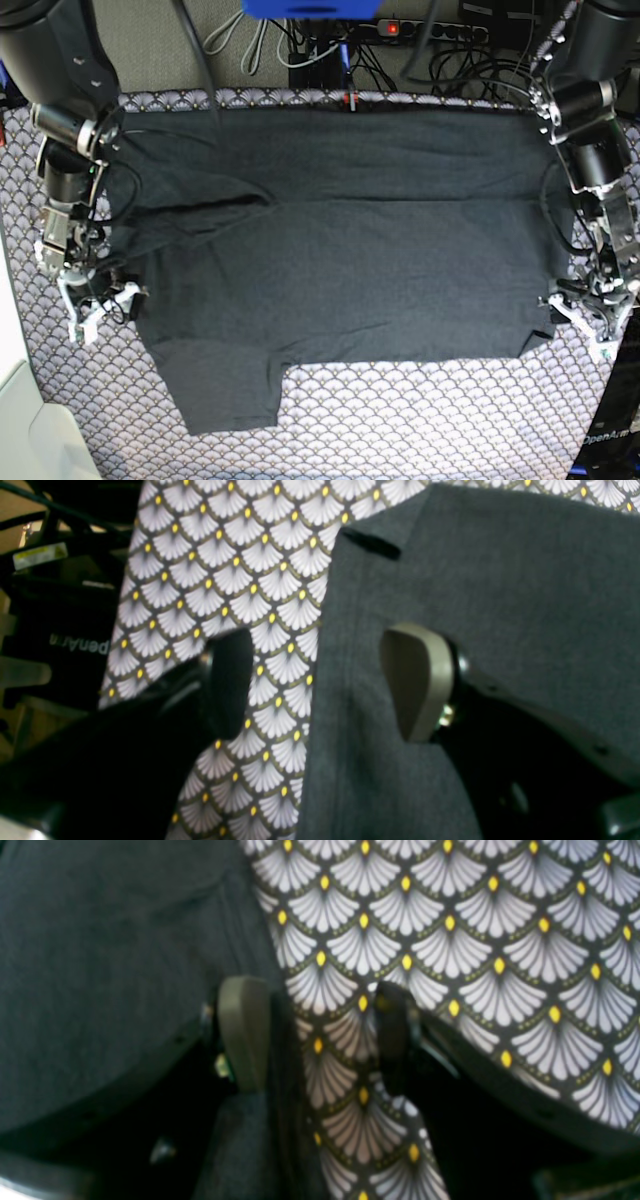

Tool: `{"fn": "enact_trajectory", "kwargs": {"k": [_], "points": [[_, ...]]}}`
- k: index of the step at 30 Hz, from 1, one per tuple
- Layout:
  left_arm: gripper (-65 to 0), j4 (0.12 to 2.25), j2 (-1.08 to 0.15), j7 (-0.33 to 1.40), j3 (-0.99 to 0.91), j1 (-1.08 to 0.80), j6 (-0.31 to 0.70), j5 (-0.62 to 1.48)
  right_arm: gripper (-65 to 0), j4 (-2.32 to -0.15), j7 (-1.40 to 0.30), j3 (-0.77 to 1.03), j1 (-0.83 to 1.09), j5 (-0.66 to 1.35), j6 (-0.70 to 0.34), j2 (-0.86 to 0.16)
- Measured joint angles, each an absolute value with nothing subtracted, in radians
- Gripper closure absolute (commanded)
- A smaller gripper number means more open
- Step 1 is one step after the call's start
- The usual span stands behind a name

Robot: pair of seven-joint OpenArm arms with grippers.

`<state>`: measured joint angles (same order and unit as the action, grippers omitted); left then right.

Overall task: Fold the T-shirt properly
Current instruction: 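Move both grippers along the shirt sides toward the hem, then grasp the shirt sides near the hem with both grippers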

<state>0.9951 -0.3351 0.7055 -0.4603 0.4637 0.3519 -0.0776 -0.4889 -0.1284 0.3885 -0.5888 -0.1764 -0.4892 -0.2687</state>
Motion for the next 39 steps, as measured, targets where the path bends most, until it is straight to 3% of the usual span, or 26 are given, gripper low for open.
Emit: {"fn": "enact_trajectory", "kwargs": {"k": [5, 15, 17, 23, 24, 36, 39], "points": [[-42.2, 0.994, -0.333, 0.706, -0.460, 0.466, 0.352, -0.078, -34.4, -0.493, -0.111, 0.265, -0.584, -0.168, -0.489, -0.255], [-42.2, 0.987, -0.332, 0.705, -0.460, 0.445, 0.352, -0.078, -32.8, -0.495, -0.108, 0.252, -0.584, -0.168, -0.488, -0.246], [-42.2, 0.987, -0.333, 0.701, -0.460, 0.439, 0.352, -0.078, -27.9, -0.495, -0.108, 0.252, -0.584, -0.168, -0.488, -0.246], [-42.2, 0.936, -0.319, 0.693, -0.458, 0.442, 0.348, -0.077, -1.5, -0.495, -0.111, 0.252, -0.583, -0.161, -0.488, -0.244], [-42.2, 0.892, -0.319, 0.690, -0.457, 0.454, 0.354, -0.075, 0.0, -0.495, -0.112, 0.252, -0.583, -0.159, -0.489, -0.244], [-42.4, 0.504, -0.350, 0.424, -0.456, 0.593, 0.340, -0.080, 0.0, -0.504, -0.096, 0.251, -0.567, -0.152, -0.489, -0.244], [-42.4, 0.449, -0.363, 0.355, -0.456, 0.624, 0.247, -0.077, 0.0, -0.504, -0.096, 0.251, -0.567, -0.151, -0.490, -0.244]]}}
